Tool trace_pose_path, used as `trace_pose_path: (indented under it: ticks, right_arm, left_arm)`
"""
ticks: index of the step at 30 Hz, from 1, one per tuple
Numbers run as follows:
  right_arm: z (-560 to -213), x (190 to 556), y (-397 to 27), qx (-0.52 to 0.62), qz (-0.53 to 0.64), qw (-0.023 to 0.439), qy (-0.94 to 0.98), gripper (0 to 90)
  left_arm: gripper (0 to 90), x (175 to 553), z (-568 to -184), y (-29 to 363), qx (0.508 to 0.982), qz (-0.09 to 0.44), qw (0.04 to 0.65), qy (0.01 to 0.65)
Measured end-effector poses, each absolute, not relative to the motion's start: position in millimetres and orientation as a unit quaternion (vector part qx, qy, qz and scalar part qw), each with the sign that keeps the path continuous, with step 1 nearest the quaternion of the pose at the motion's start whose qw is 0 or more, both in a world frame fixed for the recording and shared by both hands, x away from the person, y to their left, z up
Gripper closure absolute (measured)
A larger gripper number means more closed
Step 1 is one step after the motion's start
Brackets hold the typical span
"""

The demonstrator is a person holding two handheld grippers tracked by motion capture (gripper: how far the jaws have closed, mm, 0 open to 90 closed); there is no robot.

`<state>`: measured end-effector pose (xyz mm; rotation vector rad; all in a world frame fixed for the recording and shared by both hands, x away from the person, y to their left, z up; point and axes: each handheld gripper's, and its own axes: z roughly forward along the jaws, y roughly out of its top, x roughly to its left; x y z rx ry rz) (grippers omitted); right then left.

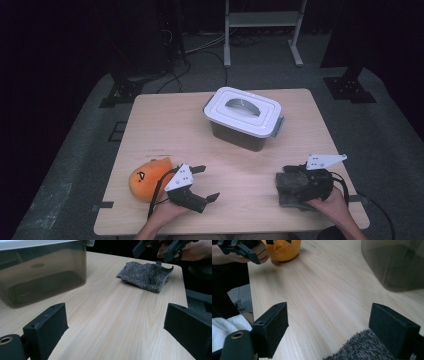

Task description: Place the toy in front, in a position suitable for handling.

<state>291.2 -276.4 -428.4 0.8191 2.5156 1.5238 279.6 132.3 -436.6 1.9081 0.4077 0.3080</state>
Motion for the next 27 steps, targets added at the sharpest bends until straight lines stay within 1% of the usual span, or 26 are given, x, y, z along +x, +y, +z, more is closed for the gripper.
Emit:
trace_pose_path:
  ticks: [7, 15, 20, 22, 24, 25, 27]
  right_arm:
    - [-428.7, 291.1, -281.6, 0.275, 0.505, 0.040, 0.817, 14.8]
    - [-428.8, 291.4, -281.6, 0.278, 0.508, 0.037, 0.814, 14.7]
    - [-428.4, 290.7, -280.8, 0.278, 0.506, 0.038, 0.816, 14.8]
    - [-428.4, 291.0, -279.8, 0.278, 0.505, 0.038, 0.816, 14.8]
    - [-428.2, 290.9, -279.8, 0.277, 0.505, 0.038, 0.817, 14.8]
    - [-428.4, 291.1, -279.7, 0.278, 0.505, 0.038, 0.816, 14.8]
    - [-428.5, 291.3, -279.7, 0.279, 0.505, 0.036, 0.816, 14.8]
  left_arm:
    - [3.9, 283.1, -428.4, 135.5, 0.801, 0.132, 0.558, 0.170]
    - [4.0, 282.9, -411.3, 152.6, 0.796, 0.150, 0.563, 0.163]
    - [4.0, 280.7, -398.9, 172.9, 0.790, 0.170, 0.566, 0.162]
    - [4.0, 279.5, -392.2, 188.7, 0.785, 0.185, 0.567, 0.171]
    - [4.0, 279.3, -390.1, 194.6, 0.782, 0.189, 0.568, 0.173]
    - [4.0, 278.5, -386.4, 206.9, 0.778, 0.197, 0.568, 0.180]
    - [4.4, 277.9, -385.0, 212.8, 0.775, 0.200, 0.570, 0.184]
